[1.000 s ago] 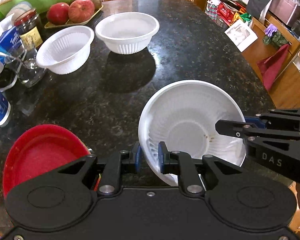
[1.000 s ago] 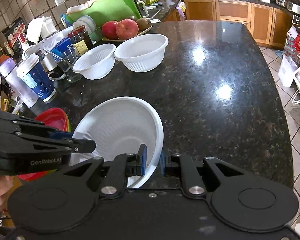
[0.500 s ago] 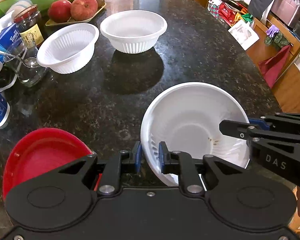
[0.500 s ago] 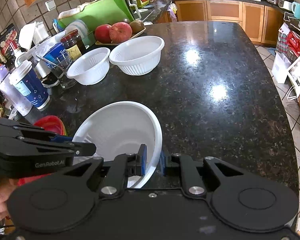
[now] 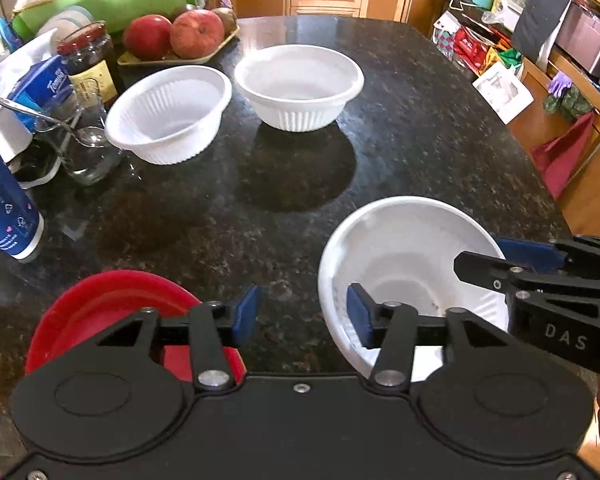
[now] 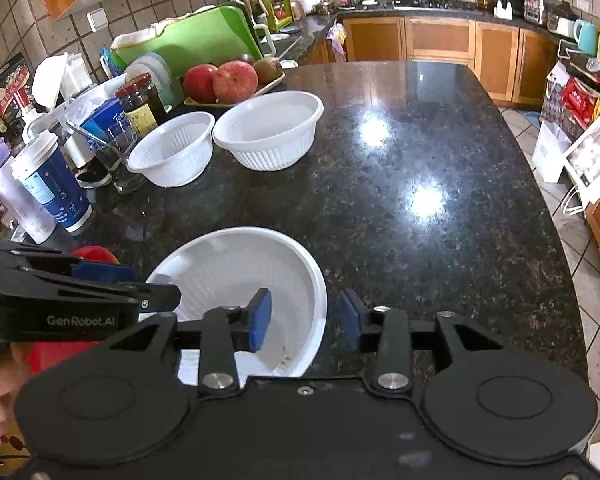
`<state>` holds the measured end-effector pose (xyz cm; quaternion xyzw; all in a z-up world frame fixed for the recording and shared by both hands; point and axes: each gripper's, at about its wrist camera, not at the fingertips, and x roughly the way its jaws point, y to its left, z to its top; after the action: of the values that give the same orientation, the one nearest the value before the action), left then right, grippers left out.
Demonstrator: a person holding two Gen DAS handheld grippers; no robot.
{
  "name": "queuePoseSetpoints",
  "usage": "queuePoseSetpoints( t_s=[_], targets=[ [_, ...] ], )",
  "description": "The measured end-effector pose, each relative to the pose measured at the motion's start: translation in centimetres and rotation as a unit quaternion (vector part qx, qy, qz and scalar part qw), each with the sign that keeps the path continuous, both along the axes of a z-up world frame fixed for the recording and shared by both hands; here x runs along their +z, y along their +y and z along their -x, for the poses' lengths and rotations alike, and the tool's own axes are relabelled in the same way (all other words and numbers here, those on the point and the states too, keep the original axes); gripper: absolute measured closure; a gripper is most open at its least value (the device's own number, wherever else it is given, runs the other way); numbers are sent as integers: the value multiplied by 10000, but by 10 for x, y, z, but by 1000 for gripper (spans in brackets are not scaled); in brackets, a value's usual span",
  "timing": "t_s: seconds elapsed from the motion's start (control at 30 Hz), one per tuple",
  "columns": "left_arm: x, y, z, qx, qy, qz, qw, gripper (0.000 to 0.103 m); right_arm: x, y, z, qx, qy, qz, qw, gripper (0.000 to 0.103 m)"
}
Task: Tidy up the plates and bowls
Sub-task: 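Lower the white bowl onto the magenta plate and open both grippers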
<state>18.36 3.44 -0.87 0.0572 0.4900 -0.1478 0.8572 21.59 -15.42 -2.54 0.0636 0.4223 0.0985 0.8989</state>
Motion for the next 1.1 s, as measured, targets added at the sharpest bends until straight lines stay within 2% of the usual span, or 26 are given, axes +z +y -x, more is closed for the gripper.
queuePoseSetpoints(
  t_s=[0.07,0.2,1.1],
  targets=[
    [2,3,1,45,-49,19,10000,42,1,0,0,-8,-24,-2,10000,55],
    [3,5,0,111,-68,6,9999,42,2,1,0,-15,-53,2,10000,53],
    [6,10,0,390,-117,-42,9992,41,9,0,0,45,-102,36,9999,52]
  ],
)
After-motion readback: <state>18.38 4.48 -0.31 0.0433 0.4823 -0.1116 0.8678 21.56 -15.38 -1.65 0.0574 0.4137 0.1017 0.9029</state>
